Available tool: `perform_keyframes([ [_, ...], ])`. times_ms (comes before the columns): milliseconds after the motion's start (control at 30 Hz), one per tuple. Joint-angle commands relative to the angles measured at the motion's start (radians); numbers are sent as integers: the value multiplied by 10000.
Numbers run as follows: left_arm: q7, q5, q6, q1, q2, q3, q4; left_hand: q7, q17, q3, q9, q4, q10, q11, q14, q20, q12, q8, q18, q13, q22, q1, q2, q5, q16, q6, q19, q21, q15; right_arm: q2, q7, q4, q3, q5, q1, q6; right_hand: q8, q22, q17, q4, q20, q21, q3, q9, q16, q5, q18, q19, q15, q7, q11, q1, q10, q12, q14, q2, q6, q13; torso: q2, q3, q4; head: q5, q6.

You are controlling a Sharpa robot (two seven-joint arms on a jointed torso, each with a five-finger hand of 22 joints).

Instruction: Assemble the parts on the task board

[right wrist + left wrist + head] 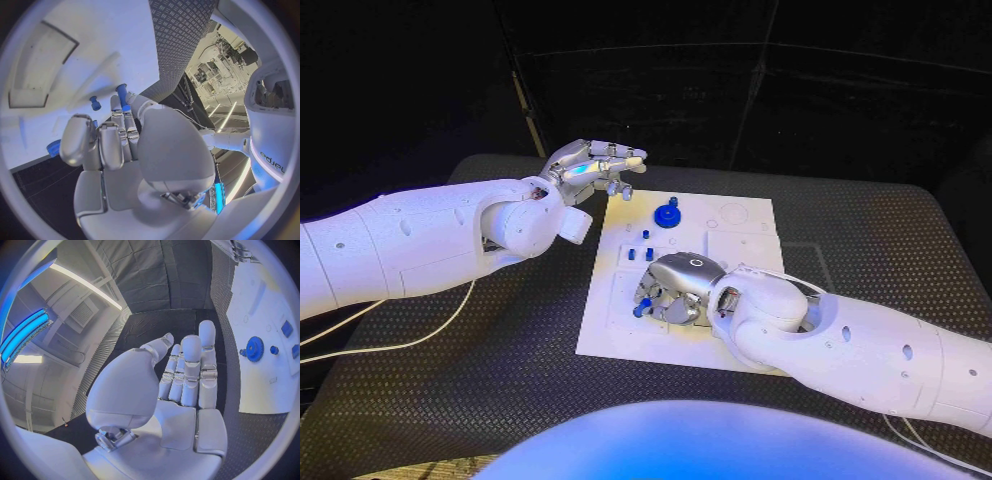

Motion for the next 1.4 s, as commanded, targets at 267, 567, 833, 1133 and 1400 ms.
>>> perform_keyframes([
  [267,14,13,130,18,37,9,-6,-18,-10,-58,2,24,-67,-34,-67,56,53,45,186,15,-11,-103,23,39,-31,-53,9,-55,18,192,-172,-87,-81,-530,-17,517,32,-26,-36,-23,-26,-48,20,12,-34,23,-169,-10,-39,6,39,64,37,-74,451,-34,39,-2,11,0,4,-15,2],
  [567,-7,13,149,18,60,9,-21,-20,-40,-81,4,23,-82,-36,-85,59,79,66,188,18,-30,-95,42,39,-38,-62,7,-69,18,256,-92,-105,-119,-552,-19,270,-325,-274,-6,36,129,-225,-146,-132,5,66,-133,-166,175,222,303,-281,-672,-558,445,-356,-730,-64,0,2,-2,-24,2],
  [833,-58,12,177,17,60,8,-32,-20,-64,-87,4,25,-87,-35,-95,60,82,69,188,18,-34,-96,44,39,-49,-65,6,-72,19,241,134,-90,-126,-542,-20,-132,-329,-417,-144,79,195,-326,-338,-143,-62,118,-88,-254,214,198,328,-470,-1014,-660,387,-551,-1445,-54,0,3,-7,-37,2],
  [1133,-100,12,219,16,54,5,-50,-19,-63,-100,4,29,-99,-31,-98,61,86,73,188,17,-40,-103,43,37,-47,-73,4,-77,20,-9,576,136,-126,-342,-110,-1556,-318,-2163,-1319,64,394,-1553,-1622,-147,-815,136,231,-1092,463,47,640,-554,-2860,-677,-195,-704,-3671,4,-13,9,-16,-60,2],
  [1400,-124,12,250,14,23,-5,-61,-19,-72,-111,3,31,-108,-30,-104,63,89,75,188,17,-45,-108,42,37,-50,-80,2,-81,22,-678,1066,727,-114,143,-189,-2635,-348,-2625,-1704,230,471,-1914,-2687,-157,-960,263,315,-1277,534,10,706,-158,-3493,-37,-390,-536,-4313,56,-3,13,-7,-176,2],
])
